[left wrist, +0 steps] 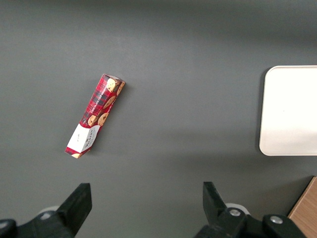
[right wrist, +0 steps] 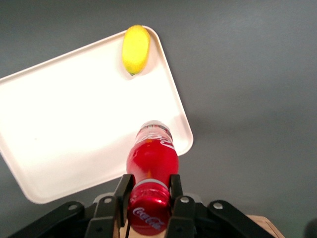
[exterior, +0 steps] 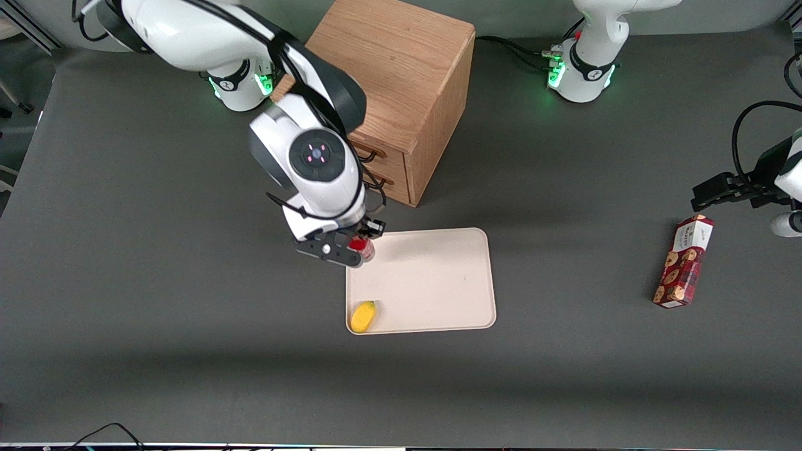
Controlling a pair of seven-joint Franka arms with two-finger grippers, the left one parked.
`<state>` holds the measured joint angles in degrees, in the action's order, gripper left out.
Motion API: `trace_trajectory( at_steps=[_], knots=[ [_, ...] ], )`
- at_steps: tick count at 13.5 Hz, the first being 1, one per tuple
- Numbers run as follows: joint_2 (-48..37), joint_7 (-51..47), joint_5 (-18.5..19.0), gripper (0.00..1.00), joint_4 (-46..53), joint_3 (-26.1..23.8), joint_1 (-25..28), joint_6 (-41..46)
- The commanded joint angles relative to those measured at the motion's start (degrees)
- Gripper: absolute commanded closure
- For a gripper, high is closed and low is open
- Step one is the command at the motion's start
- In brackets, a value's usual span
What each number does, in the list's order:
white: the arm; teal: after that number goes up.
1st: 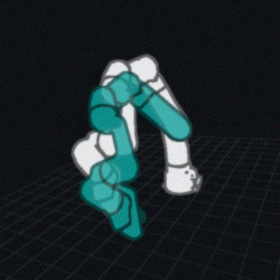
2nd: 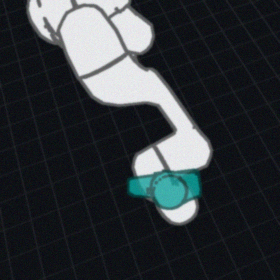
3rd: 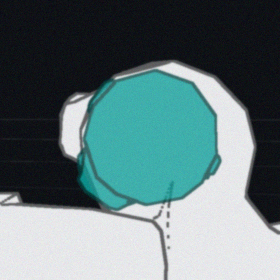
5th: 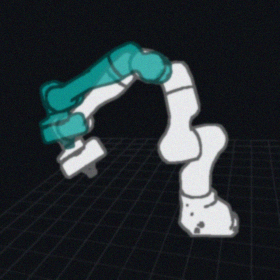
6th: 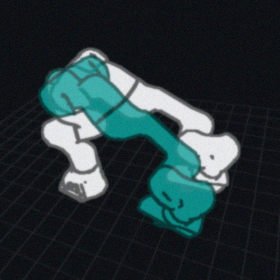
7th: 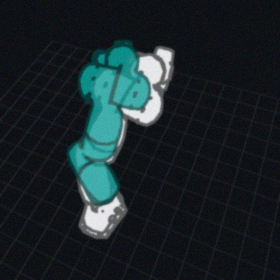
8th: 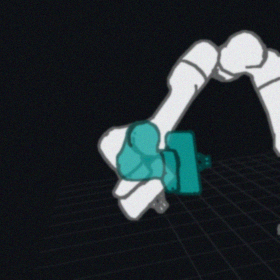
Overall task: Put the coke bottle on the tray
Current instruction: 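Lower the bottle upright onto the tray and open the right gripper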
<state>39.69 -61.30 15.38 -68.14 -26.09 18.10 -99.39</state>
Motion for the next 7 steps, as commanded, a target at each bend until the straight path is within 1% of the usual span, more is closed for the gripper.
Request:
trace_trajectory(
  at_steps=[1, 2, 3, 7],
  knots=[
    [3.11, 1.88, 2.98, 1.00, 1.71, -0.46, -0.70, -0.36],
    [3.29, 1.88, 4.38, 1.00, -0.30, -0.46, -1.22, -1.93],
    [3.20, 2.06, 4.57, 1.00, -1.72, -0.37, -1.49, -4.73],
    [3.29, 2.59, 4.40, 1.00, -5.85, -0.28, -2.11, -9.14]
  ],
)
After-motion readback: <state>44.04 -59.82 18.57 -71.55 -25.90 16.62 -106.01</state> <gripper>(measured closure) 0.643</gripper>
